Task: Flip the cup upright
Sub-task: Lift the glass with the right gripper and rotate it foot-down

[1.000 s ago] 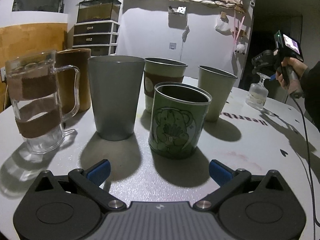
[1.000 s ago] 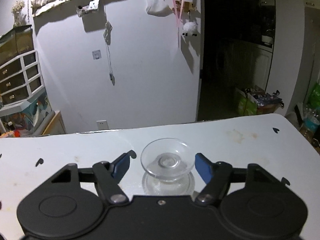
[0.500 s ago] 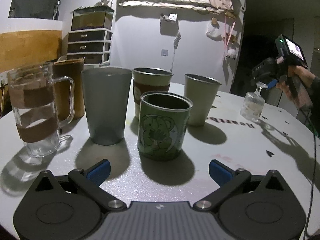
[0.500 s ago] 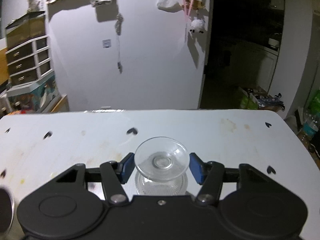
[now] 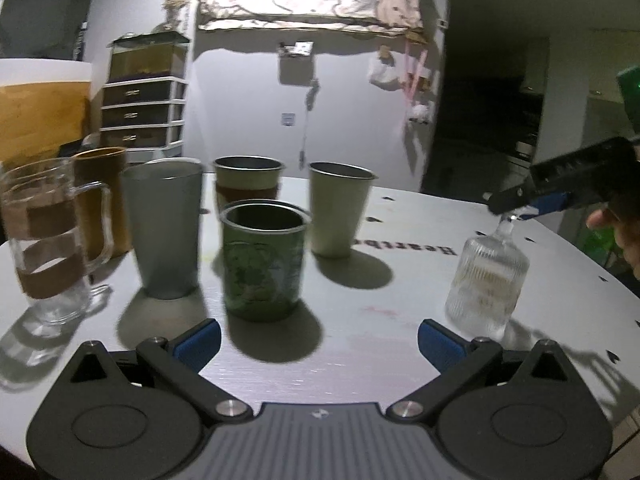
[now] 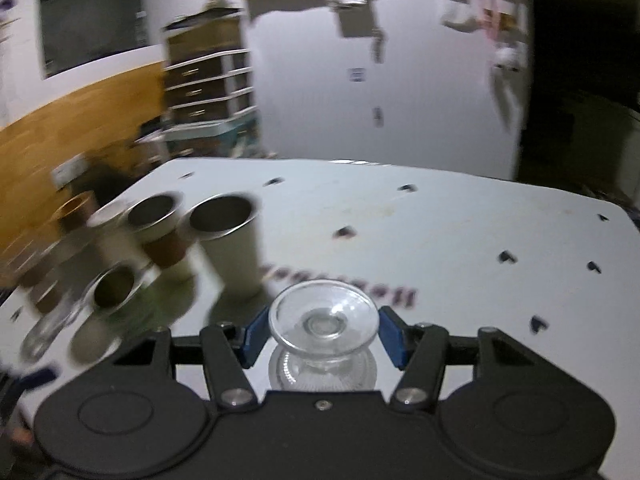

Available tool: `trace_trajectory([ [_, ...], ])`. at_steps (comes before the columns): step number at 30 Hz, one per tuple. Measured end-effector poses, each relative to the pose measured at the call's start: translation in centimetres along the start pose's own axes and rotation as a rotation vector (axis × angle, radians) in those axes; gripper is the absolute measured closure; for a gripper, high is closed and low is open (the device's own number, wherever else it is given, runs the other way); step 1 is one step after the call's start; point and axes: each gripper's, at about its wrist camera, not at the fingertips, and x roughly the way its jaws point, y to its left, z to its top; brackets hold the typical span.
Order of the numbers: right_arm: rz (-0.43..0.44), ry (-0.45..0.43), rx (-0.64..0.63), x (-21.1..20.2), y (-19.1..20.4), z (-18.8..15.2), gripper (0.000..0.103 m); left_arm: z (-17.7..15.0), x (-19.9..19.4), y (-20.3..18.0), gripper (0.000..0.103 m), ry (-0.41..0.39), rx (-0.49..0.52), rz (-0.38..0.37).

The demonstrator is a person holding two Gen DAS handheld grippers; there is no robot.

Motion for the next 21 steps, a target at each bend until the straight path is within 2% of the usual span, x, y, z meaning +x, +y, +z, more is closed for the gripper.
trace_trajectory([
  [6, 0.038, -0.022, -0.119, -2.7, 3.0, -2.7, 0.043, -0.1, 1.6, -2.9, 0.000, 0.050, 0.069, -0.127],
  [11, 0.045, -0.044, -0.124, -3.2, 3.3, -3.4, 0.043, -0.1, 4.1, -5.5, 0.000, 0.107, 0.130, -0.188],
  [16, 0.043, -0.057, -0.131, -3.3, 3.2, -3.6, 0.043, -0.2, 5.8, -7.3, 0.000, 0.152, 0.140, -0.289],
  [19, 0.041, -0.074, -0.154, -3.7, 3.5, -4.1, 0.043, -0.6, 6.8, -7.9, 0.000, 0.164, 0.126, -0.288],
  [21, 0.047, -0.087, -0.173, -4.3, 3.7, -4.6, 0.043, -0.7, 7.5, -7.8, 0.000, 0.167, 0.107, -0.245],
])
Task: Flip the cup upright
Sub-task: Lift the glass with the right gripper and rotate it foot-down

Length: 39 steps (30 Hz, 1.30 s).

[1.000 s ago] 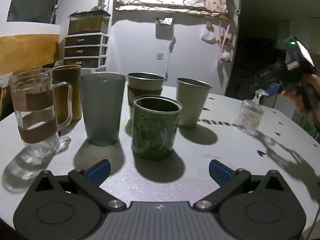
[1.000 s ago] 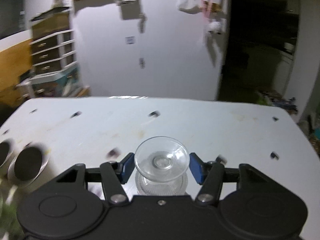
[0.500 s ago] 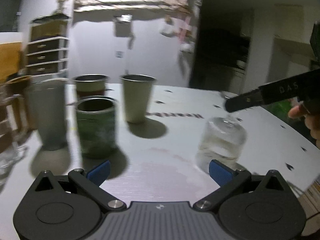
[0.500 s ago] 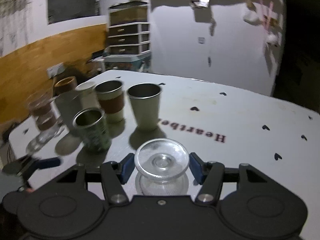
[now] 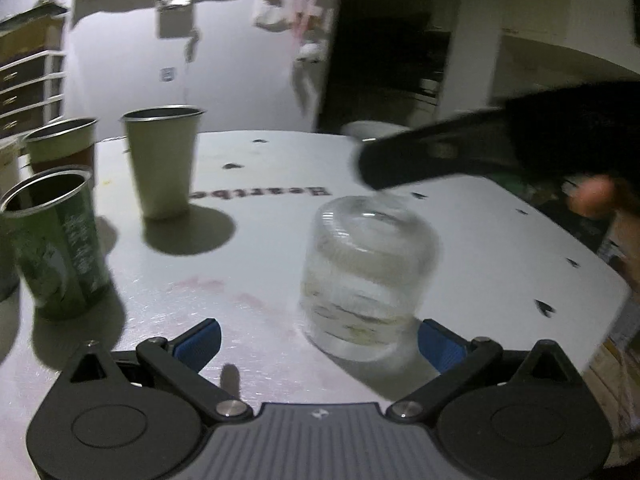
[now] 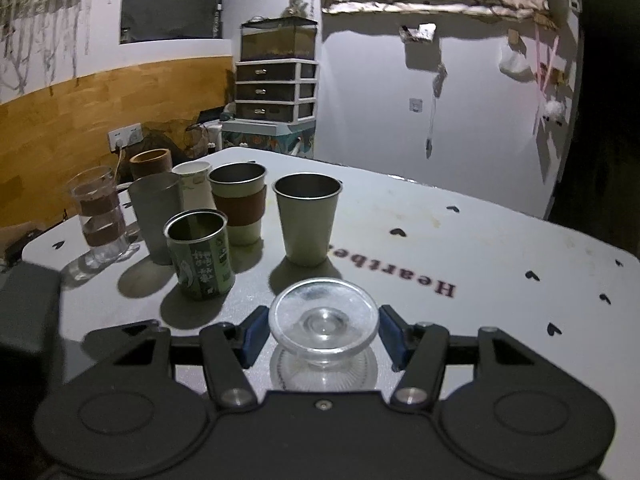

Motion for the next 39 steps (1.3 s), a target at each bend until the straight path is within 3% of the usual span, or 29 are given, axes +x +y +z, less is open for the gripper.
trace_trajectory([
  [5, 0.011, -0.044, -0.042, -2.2, 0.7, -1.6, 0.043, -0.2, 0.5, 1.3, 0.000, 0.036, -0.053, -0.058],
  [10, 0.003, -0.091, -0.094, -4.9, 1.4, -4.1, 0.043, -0.6, 0.6, 0.6, 0.000, 0.041, -0.005, -0.056],
  [16, 0.006, -0.112, -0.006, -7.3, -0.2, -7.5, 0.043, -1.6, -0.9, 1.0, 0.000, 0.027, -0.017, -0.025],
  [21, 0.004, -0.097, 0.059, -8.0, -0.6, -9.9, 0.043, -1.5, -2.0, 3.0, 0.000, 0.011, -0.123, -0.032],
  [25, -0.005, -0.011, 0.109, -6.3, -0.8, -11.7, 0.043, -1.1, -2.4, 4.1, 0.000, 0.006, -0.195, -0.053],
  [27, -0.012, 0.044, 0.141, -4.7, -1.0, -12.5, 0.043, -0.8, -2.4, 4.4, 0.000, 0.015, -0.224, -0.080],
  [29, -0.019, 0.029, 0.149, -4.1, -1.0, -12.7, 0.043, -0.3, -2.1, 4.7, 0.002, 0.050, -0.272, -0.134],
  [33, -0.034, 0.000, 0.163, -3.6, -0.7, -12.3, 0.043, 1.2, -0.3, 5.4, 0.008, 0.142, -0.460, -0.339],
  [39, -0.035, -0.001, 0.173, -3.4, -0.7, -12.7, 0.043, 2.9, 2.3, 4.2, 0.008, 0.192, -0.555, -0.403],
])
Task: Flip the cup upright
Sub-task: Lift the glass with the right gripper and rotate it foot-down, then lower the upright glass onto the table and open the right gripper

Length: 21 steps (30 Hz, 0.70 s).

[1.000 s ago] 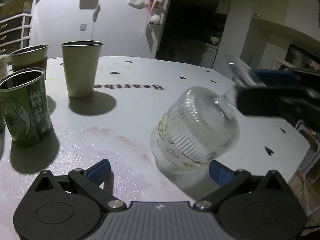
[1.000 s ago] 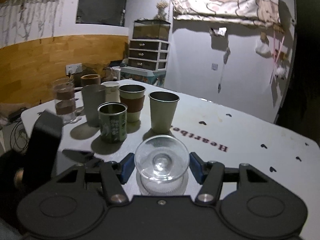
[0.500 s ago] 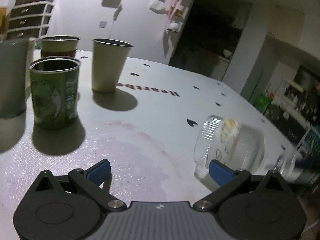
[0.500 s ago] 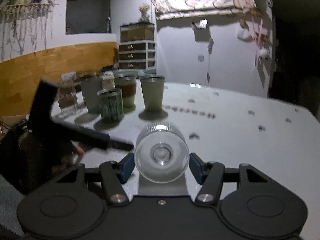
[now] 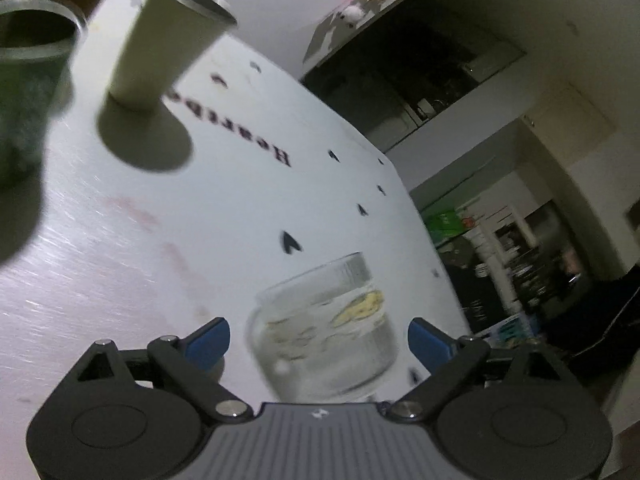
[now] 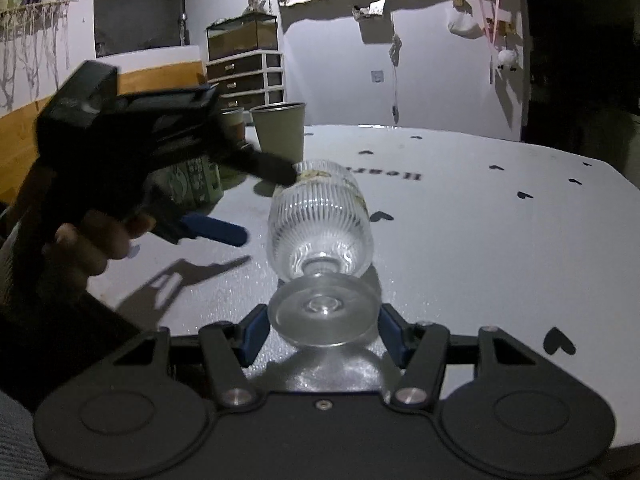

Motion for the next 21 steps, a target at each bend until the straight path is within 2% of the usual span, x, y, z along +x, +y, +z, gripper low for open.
trace_trajectory([
  [5, -0.003, -0.004, -0.013, 0.0, 0.2, -0.2, 0.043, 0.6, 2.5, -0.6, 0.008, 0.024, -0.057, 0.013],
  [8, 0.002, -0.010, -0.005, -0.1, 0.1, -0.4, 0.043, 0.7, 3.6, -1.1, 0.011, 0.022, -0.049, 0.037],
  [11, 0.001, -0.013, -0.002, -0.2, 0.3, -0.6, 0.043, 0.5, 3.7, -1.0, 0.021, 0.010, -0.020, 0.071],
  [16, -0.006, -0.009, -0.018, -0.1, 0.5, -0.6, 0.043, 0.1, 3.3, -0.6, 0.022, -0.012, -0.022, 0.059],
  [19, 0.005, -0.004, -0.031, 0.2, 0.8, -0.3, 0.043, -0.2, 2.4, -1.3, 0.022, -0.056, 0.032, 0.068],
  [21, 0.015, 0.000, -0.050, 0.8, 1.0, 0.0, 0.043, -0.6, 1.2, -2.5, 0.023, -0.122, 0.129, 0.094],
])
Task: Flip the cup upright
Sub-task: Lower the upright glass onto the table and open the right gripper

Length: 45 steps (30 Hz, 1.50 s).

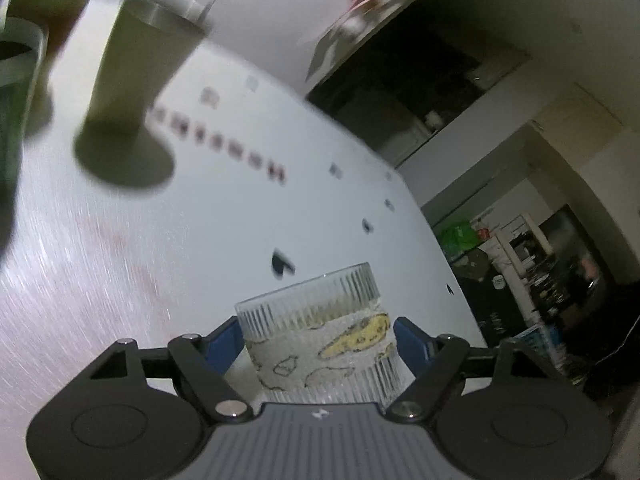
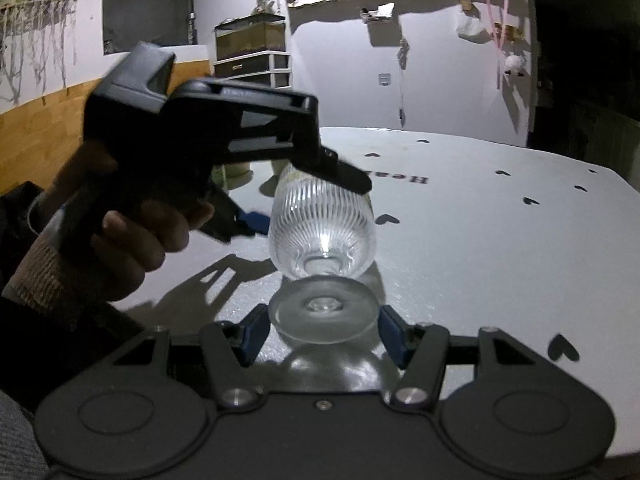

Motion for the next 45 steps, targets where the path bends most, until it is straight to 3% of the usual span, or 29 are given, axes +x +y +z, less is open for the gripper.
trace_trajectory([
  [3, 0.008, 0.010, -0.031, 1.6, 0.6, 0.7, 0.043, -0.3, -2.4, -2.3, 0.025, -0.116, 0.169, 0.055],
  [8, -0.018, 0.027, -0.082, 5.6, 2.4, 2.0, 0.043, -1.4, -5.4, -5.0, 0.030, -0.232, 0.379, 0.130],
  [12, -0.010, 0.002, -0.062, 7.5, 3.0, 2.6, 0.043, -2.1, -5.9, -5.5, 0.030, -0.249, 0.458, 0.189],
  [15, -0.025, -0.024, -0.061, 8.0, 3.3, 2.4, 0.040, -2.8, -6.1, -5.3, 0.030, -0.233, 0.491, 0.165],
  [18, -0.002, -0.027, -0.057, 7.9, 3.1, 1.9, 0.023, -3.4, -5.8, -5.8, 0.029, -0.232, 0.541, 0.166],
  [31, -0.038, -0.067, -0.001, 5.8, 2.2, 0.1, 0.023, -4.1, -4.1, -6.0, 0.029, -0.229, 0.582, 0.176],
  [34, -0.066, -0.064, 0.009, 6.0, 2.1, 0.2, 0.023, -3.3, -4.2, -5.5, 0.029, -0.226, 0.547, 0.171],
  [45, -0.087, -0.079, 0.006, 5.4, 2.1, 0.1, 0.025, 1.2, -3.5, -2.5, 0.029, -0.306, 0.488, 0.348],
])
